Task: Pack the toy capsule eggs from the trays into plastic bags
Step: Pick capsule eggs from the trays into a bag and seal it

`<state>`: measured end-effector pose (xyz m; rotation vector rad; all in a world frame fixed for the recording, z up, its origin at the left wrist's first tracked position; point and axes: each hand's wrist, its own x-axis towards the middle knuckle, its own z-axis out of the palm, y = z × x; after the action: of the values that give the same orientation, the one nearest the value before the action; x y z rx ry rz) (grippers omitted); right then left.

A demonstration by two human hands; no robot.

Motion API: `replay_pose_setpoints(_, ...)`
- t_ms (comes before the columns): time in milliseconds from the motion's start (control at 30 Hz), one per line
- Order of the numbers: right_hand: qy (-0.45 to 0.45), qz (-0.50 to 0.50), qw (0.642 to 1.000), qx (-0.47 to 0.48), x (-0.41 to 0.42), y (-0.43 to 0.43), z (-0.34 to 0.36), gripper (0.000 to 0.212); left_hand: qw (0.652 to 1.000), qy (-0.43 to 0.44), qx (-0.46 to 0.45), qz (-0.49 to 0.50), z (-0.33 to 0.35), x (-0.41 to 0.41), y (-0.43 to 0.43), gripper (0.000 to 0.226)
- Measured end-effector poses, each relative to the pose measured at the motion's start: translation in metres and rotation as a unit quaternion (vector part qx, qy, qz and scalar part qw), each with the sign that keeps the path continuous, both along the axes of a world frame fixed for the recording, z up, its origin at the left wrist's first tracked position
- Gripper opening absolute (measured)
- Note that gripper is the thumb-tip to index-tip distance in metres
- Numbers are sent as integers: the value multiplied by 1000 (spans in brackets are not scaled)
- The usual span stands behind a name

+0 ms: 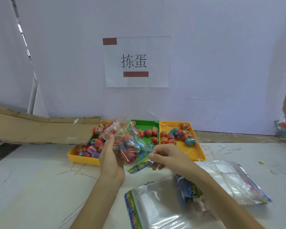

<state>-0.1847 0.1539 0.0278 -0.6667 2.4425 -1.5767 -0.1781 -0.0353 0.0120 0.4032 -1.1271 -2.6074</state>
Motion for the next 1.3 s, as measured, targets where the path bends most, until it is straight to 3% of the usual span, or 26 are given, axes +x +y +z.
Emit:
replay_pose_setpoints(100, -32, 28, 999, 8, 2, -5, 4, 41, 1000, -4, 3, 11, 3, 0, -3, 32)
replay_pose_setpoints(200, -42, 54, 997, 31, 3, -5, 5, 35, 1000, -12, -14, 14, 3, 1, -2, 27)
replay_pose_setpoints(333, 23, 58, 992, 113, 2, -1, 1, 21, 998, -16, -50, 44, 1, 3, 3, 22)
replay_pose_setpoints(533, 53, 46, 995, 68, 2, -2, 2, 26, 997, -24, -51, 51, 2, 2, 0, 21)
replay_pose_setpoints(667, 65, 57, 992, 90, 2, -1, 5, 26, 996, -20, -54, 62, 3, 1, -2, 22)
replay_pose_setpoints(767, 93, 38, 989, 110, 2, 0, 1, 18, 993, -15, -109, 31, 1, 1, -5, 20)
replay_pose_setpoints(933, 45, -79, 993, -79, 0, -3, 4, 20, 977, 19, -208, -50, 0, 5, 5, 18)
replay_pose_setpoints(1000, 72, -118, 982, -126, 0, -5, 4, 18, 967, 43, -236, -82, 0, 8, 13, 21)
replay_pose_setpoints(1167, 111, -198, 963, -145, 1, -4, 3, 26, 963, 48, -238, -119, 2, 11, 18, 40)
replay_pose_setpoints(1300, 82, -205, 964, -148, -2, -5, 2, 29, 965, 58, -231, -113, 7, 15, 19, 37)
